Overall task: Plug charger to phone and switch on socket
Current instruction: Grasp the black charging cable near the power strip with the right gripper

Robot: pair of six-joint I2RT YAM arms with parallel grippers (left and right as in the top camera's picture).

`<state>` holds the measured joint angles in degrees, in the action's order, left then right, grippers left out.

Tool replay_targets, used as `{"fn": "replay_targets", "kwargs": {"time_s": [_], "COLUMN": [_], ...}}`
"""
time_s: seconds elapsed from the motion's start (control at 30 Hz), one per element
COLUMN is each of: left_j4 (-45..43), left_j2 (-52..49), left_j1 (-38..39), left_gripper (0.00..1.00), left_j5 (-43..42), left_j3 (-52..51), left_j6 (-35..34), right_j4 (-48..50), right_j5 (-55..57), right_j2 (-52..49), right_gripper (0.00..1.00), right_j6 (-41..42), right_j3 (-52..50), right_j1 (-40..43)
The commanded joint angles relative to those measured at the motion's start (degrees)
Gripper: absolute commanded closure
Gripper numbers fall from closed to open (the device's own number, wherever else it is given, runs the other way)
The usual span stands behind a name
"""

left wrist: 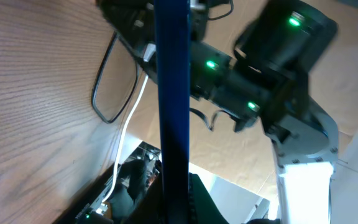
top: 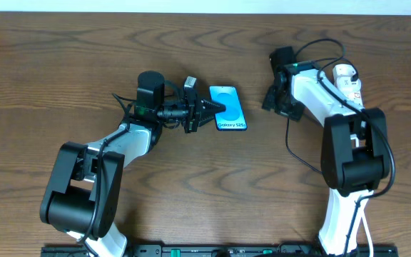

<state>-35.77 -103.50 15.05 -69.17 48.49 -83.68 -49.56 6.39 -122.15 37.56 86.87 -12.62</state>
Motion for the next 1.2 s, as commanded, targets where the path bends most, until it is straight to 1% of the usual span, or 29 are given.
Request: {"fn": "replay_targets", "kwargs": {"time_s": [0.0,0.07,0.1,0.2,0.33,0.4,0.47,0.6,0.67,0.7,0.73,0.77,0.83,0.9,0.97,1.0,1.03,1.1,1.13,1.17], "left_j4": [-0.42,-0.42,-0.42,-0.42,-0.42,-0.42,-0.42,-0.42,-0.42,-0.42,-0.42,-0.42,-0.42,-0.42,-0.42,-0.42,-0.42,-0.42,-0.42,-0.42], "left_j2": [0.31,0.31,0.31,0.31,0.31,0.31,0.31,0.31,0.31,0.31,0.31,0.31,0.31,0.31,0.31,0.31,0.31,0.31,0.31,0.31], "left_j1": [-0.24,-0.24,-0.24,-0.24,-0.24,-0.24,-0.26,-0.26,-0.26,-0.26,-0.26,-0.26,-0.26,-0.26,-0.26,-0.26,-0.26,-0.26,-0.26,-0.26], "left_gripper": [0.92,0.93,0.93,0.92,0.93,0.92,0.93,0.92,0.93,0.92,0.93,0.92,0.92,0.92,0.93,0.92,0.92,0.92,0.93,0.93], "left_j5": [-2.43,-2.43,-2.43,-2.43,-2.45,-2.47,-2.49,-3.08,-3.76,-3.76,-3.72,-3.72,-3.74,-3.76,-3.78,-3.78,-3.76,-3.74,-3.74,-3.74], "left_j3": [1.62,1.62,1.62,1.62,1.62,1.62,1.62,1.62,1.62,1.62,1.62,1.62,1.62,1.62,1.62,1.62,1.62,1.62,1.62,1.62], "left_j6": [1.57,1.57,1.57,1.57,1.57,1.57,1.57,1.57,1.60,1.60,1.60,1.60,1.60,1.57,1.57,1.57,1.60,1.57,1.57,1.57], "right_j4": [-0.28,0.26,0.61,2.56,8.57,9.55,9.29,3.91,-0.17,-1.95,-3.04,-3.74,-4.00,-3.58,-2.56,-1.68,-1.14,1.18,2.82,4.17], "right_j5": [3.74,5.31,5.29,3.87,-3.63,-6.32,-8.92,-13.22,-12.13,-10.54,-9.01,-7.50,-4.00,-1.44,-0.52,-0.52,-0.52,-0.50,-0.52,-0.50], "right_j2": [-0.79,-0.79,-0.79,-0.79,-0.79,-0.79,-0.79,-0.79,-0.79,-0.79,-0.79,-0.79,-0.76,-0.76,-0.76,-0.76,-0.76,-0.76,-0.76,-0.76], "right_gripper": [0.25,0.26,0.29,0.45,0.79,0.85,0.88,0.85,0.83,0.81,0.75,0.71,0.58,0.38,0.27,0.17,0.13,0.10,0.11,0.13], "right_j6": [0.79,0.76,0.76,0.44,-5.35,-7.98,-11.72,-20.85,-23.28,-23.50,-23.15,-22.47,-19.82,-16.57,-14.56,-13.14,-12.50,-11.34,-10.16,-8.76], "right_j3": [0.63,0.61,0.55,-0.13,-3.19,-4.33,-5.27,-6.67,-7.10,-7.37,-7.54,-7.58,-7.56,-7.34,-6.97,-6.32,-5.90,-5.27,-5.22,-5.22], "right_j1": [-0.11,-0.11,-0.11,-0.11,-0.31,-0.68,-1.44,-3.80,-5.20,-5.90,-6.40,-6.82,-7.26,-7.23,-6.84,-6.36,-6.01,-5.05,-4.44,-3.87]}}
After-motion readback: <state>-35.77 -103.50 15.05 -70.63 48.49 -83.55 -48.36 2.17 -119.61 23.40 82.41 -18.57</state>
